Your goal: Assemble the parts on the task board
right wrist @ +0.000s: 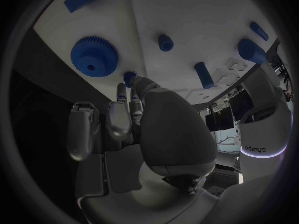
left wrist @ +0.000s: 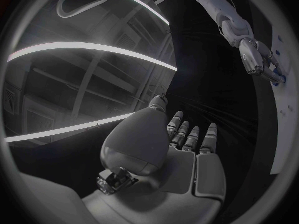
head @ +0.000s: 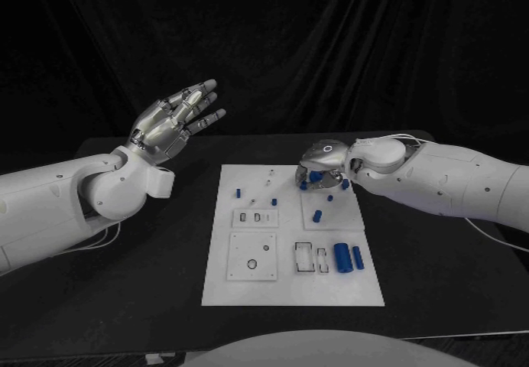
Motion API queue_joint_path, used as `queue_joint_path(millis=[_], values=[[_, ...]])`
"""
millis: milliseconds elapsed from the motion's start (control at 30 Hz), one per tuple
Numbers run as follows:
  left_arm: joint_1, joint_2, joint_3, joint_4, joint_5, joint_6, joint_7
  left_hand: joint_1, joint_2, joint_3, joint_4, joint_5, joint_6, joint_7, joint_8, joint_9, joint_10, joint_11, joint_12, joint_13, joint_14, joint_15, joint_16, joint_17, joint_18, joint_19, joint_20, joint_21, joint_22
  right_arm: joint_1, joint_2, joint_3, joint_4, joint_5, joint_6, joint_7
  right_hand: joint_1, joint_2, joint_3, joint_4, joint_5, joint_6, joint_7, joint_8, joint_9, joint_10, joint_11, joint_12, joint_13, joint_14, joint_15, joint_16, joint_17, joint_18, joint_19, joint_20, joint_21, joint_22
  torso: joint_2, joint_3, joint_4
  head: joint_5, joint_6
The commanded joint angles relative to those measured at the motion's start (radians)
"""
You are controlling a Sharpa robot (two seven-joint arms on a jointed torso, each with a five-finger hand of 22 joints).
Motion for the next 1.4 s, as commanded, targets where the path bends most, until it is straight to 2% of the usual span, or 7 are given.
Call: queue_joint_path(millis=[33, 500, 667, 833, 1000, 1100, 1400], values=[[-0.001, 0.002, 0.001, 0.001, 0.001, 0.016, 0.023, 0.011, 0.001, 0.007, -0.001, 0.006, 0.008, 0.001, 0.003, 0.001, -0.006, 0.002, 0.005, 0.000, -0.001, -0.004, -0.004, -0.001, 0.009, -0.002, 0.004, -0.002, -0.001, -0.003, 0.002, 0.001, -0.004, -0.008, -0.002, -0.001, -0.006, -0.004, 0.004, -0.002, -0.006, 0.006, 0.002, 0.007, 0.005, 0.005, 0.000, 0.007, 0.003, -0.003, -0.007, -0.003, 0.000, 0.004, -0.004, -0.001, -0.004, 0.005, 0.000, 0.0002, 0.0001, 0.000, -0.002], [-0.002, 0.002, 0.001, 0.000, 0.001, 0.018, 0.016, 0.013, 0.001, 0.009, -0.002, 0.007, 0.009, 0.001, 0.004, 0.001, -0.006, 0.002, 0.006, 0.000, -0.001, -0.003, -0.004, 0.000, 0.010, -0.002, 0.005, -0.002, -0.001, -0.005, 0.006, 0.001, -0.011, -0.008, 0.008, -0.005, -0.013, -0.005, 0.009, -0.009, -0.023, -0.008, 0.005, 0.006, 0.021, 0.001, -0.001, 0.015, 0.014, -0.004, -0.008, -0.004, 0.001, 0.004, -0.005, -0.003, -0.006, 0.005, -0.001, 0.0003, 0.0010, -0.002, -0.007], [-0.003, 0.003, 0.001, -0.001, 0.001, 0.021, 0.014, 0.015, 0.001, 0.010, -0.003, 0.008, 0.008, 0.002, 0.004, 0.001, -0.006, 0.002, 0.006, 0.000, -0.001, -0.002, -0.004, 0.000, 0.010, -0.002, 0.005, -0.001, -0.001, -0.009, 0.009, 0.001, -0.016, -0.008, 0.013, -0.004, -0.019, -0.005, 0.017, -0.011, -0.031, -0.018, 0.023, -0.003, 0.023, -0.010, 0.000, 0.016, 0.019, -0.005, -0.007, -0.005, 0.001, 0.004, -0.006, -0.002, -0.007, 0.006, -0.001, 0.0000, 0.0008, -0.002, -0.010], [-0.004, 0.003, 0.001, -0.001, 0.001, 0.023, 0.012, 0.015, 0.001, 0.010, -0.003, 0.008, 0.008, 0.002, 0.004, 0.001, -0.006, 0.002, 0.006, 0.000, -0.001, -0.002, -0.004, 0.000, 0.010, -0.002, 0.005, -0.001, -0.001, -0.014, 0.013, 0.001, -0.021, -0.008, 0.013, -0.001, -0.022, -0.006, 0.023, -0.012, -0.043, -0.020, 0.031, -0.008, 0.021, -0.014, 0.000, 0.018, 0.023, -0.006, -0.007, -0.006, 0.000, 0.004, -0.006, -0.002, -0.007, 0.007, -0.001, 0.0002, 0.0002, 0.000, -0.012], [-0.004, 0.002, 0.001, -0.001, 0.001, 0.023, 0.011, 0.016, 0.001, 0.012, -0.004, 0.009, 0.009, 0.002, 0.005, 0.002, -0.006, 0.002, 0.006, 0.000, 0.000, -0.002, -0.003, 0.000, 0.010, -0.001, 0.005, -0.001, -0.001, -0.017, 0.014, 0.001, -0.023, -0.008, 0.000, 0.007, -0.018, 0.000, 0.036, -0.029, -0.031, 0.035, 0.066, 0.014, 0.038, -0.002, -0.008, 0.039, 0.042, -0.007, -0.012, -0.006, 0.002, 0.004, -0.006, -0.005, -0.008, 0.011, -0.001, 0.0003, 0.0001, 0.001, -0.014], [-0.004, 0.002, 0.001, -0.002, 0.001, 0.024, 0.009, 0.017, 0.002, 0.013, -0.004, 0.010, 0.010, 0.002, 0.005, 0.002, -0.006, 0.002, 0.007, 0.000, 0.000, -0.001, -0.003, 0.000, 0.010, -0.001, 0.006, -0.001, -0.001, -0.018, 0.013, 0.001, -0.023, -0.006, -0.008, 0.012, -0.015, 0.005, 0.040, -0.037, -0.023, 0.043, 0.077, 0.020, 0.046, 0.004, -0.012, 0.047, 0.049, -0.007, -0.014, -0.007, 0.001, 0.004, -0.006, -0.007, -0.008, 0.012, -0.001, 0.0003, 0.0004, 0.001, -0.014], [-0.004, 0.000, 0.001, -0.002, 0.001, 0.023, 0.005, 0.020, 0.003, 0.017, -0.006, 0.011, 0.011, 0.002, 0.006, 0.002, -0.005, 0.002, 0.008, 0.001, 0.000, -0.001, -0.002, 0.000, 0.010, 0.000, 0.006, -0.001, 0.000, -0.018, 0.005, 0.001, -0.013, 0.015, -0.036, 0.019, -0.011, 0.013, 0.044, -0.049, -0.015, 0.062, 0.081, 0.031, 0.059, 0.021, -0.011, 0.065, 0.061, -0.009, -0.014, -0.008, 0.001, 0.003, -0.006, -0.008, -0.007, 0.016, -0.002, 0.0002, 0.0008, 0.007, -0.012]])
